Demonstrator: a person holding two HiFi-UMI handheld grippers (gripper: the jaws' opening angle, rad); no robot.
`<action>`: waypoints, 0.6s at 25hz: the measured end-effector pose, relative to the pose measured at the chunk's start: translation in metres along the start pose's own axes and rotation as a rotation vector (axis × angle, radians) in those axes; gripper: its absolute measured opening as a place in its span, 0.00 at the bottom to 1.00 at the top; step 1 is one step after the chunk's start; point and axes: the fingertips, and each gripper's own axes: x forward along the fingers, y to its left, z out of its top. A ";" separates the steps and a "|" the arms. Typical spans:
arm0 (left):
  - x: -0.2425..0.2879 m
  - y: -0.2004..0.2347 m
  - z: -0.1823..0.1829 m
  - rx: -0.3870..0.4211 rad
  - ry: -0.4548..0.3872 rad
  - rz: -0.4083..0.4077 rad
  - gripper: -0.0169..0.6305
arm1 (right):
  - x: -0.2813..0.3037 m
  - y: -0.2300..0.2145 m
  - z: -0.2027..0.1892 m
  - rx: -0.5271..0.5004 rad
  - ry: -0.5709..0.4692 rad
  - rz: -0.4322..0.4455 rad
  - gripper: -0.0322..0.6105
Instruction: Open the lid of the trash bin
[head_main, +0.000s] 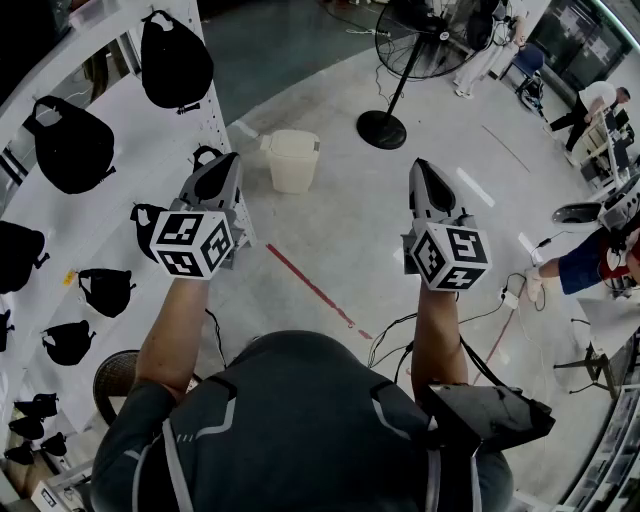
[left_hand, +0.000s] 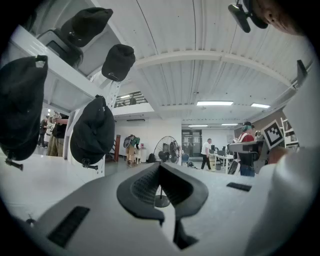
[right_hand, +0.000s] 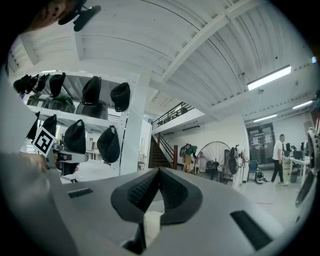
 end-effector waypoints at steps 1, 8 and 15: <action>0.000 0.000 0.000 -0.005 -0.005 0.005 0.04 | 0.001 0.000 0.001 -0.009 0.001 0.005 0.09; 0.001 -0.007 0.000 -0.015 -0.012 0.016 0.04 | 0.000 -0.003 0.003 -0.017 0.001 0.027 0.09; 0.008 -0.016 -0.003 -0.005 -0.006 0.005 0.04 | -0.004 -0.010 0.000 0.034 -0.022 0.037 0.09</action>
